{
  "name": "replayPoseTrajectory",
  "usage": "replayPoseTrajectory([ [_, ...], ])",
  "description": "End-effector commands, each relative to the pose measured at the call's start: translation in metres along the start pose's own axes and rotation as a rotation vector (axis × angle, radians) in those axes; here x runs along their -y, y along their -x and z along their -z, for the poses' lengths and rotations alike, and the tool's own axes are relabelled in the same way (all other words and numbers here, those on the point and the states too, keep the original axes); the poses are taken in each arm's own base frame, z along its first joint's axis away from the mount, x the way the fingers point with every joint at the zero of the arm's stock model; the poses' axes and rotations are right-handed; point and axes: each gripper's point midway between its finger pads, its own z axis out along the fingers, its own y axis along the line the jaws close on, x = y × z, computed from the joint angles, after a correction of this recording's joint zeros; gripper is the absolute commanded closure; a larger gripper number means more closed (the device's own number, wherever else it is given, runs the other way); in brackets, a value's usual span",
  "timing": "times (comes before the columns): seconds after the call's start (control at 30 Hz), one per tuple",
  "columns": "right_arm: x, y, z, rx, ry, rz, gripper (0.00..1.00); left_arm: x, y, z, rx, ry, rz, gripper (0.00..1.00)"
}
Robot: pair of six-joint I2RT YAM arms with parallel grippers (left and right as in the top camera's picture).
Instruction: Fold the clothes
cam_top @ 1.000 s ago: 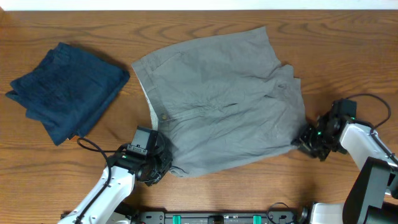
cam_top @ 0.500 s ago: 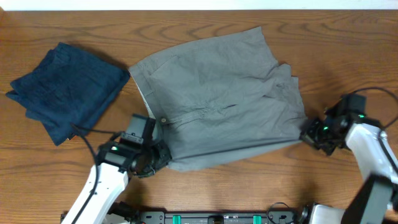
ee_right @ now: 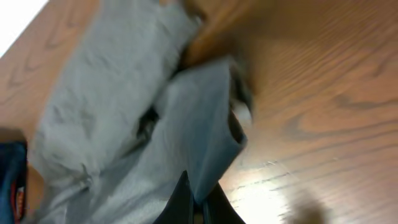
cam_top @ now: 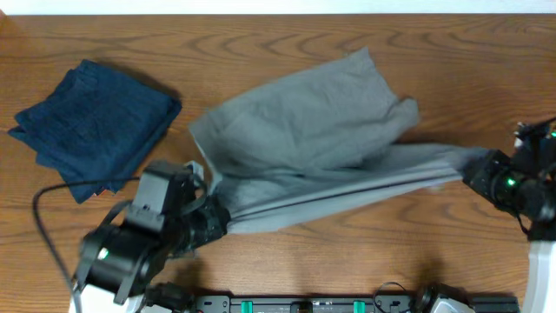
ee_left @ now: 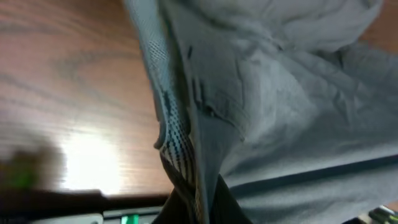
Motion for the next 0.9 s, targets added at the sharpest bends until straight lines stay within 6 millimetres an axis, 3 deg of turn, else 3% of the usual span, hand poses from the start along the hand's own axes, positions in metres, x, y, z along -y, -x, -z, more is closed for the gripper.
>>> replayPoseTrajectory([
  [0.0, 0.038, 0.042, 0.037, 0.204, -0.236, 0.046, 0.99, -0.017, 0.011, 0.021, 0.136, 0.07, -0.028, 0.94],
  [0.13, 0.018, 0.056, 0.037, 0.233, -0.155, 0.128, 0.99, -0.027, 0.026, 0.027, 0.23, 0.131, -0.03, 0.94],
  [0.3, -0.006, 0.081, 0.01, 0.238, -0.075, 0.207, 0.99, -0.023, 0.049, 0.014, 0.253, 0.17, -0.015, 0.94],
  [0.37, -0.019, 0.091, -0.006, 0.233, -0.036, 0.237, 0.99, -0.032, 0.06, 0.007, 0.271, 0.239, 0.04, 0.94],
  [0.6, -0.066, 0.111, -0.082, 0.186, 0.059, 0.34, 0.99, -0.054, 0.109, -0.026, 0.366, 0.43, 0.186, 0.94],
  [0.8, -0.08, 0.097, -0.159, 0.062, 0.068, 0.383, 0.99, -0.073, 0.133, -0.067, 0.335, 0.495, 0.296, 0.92],
  [0.87, -0.081, 0.086, -0.184, 0.009, 0.063, 0.392, 0.99, -0.082, 0.137, -0.078, 0.313, 0.527, 0.319, 0.75],
])
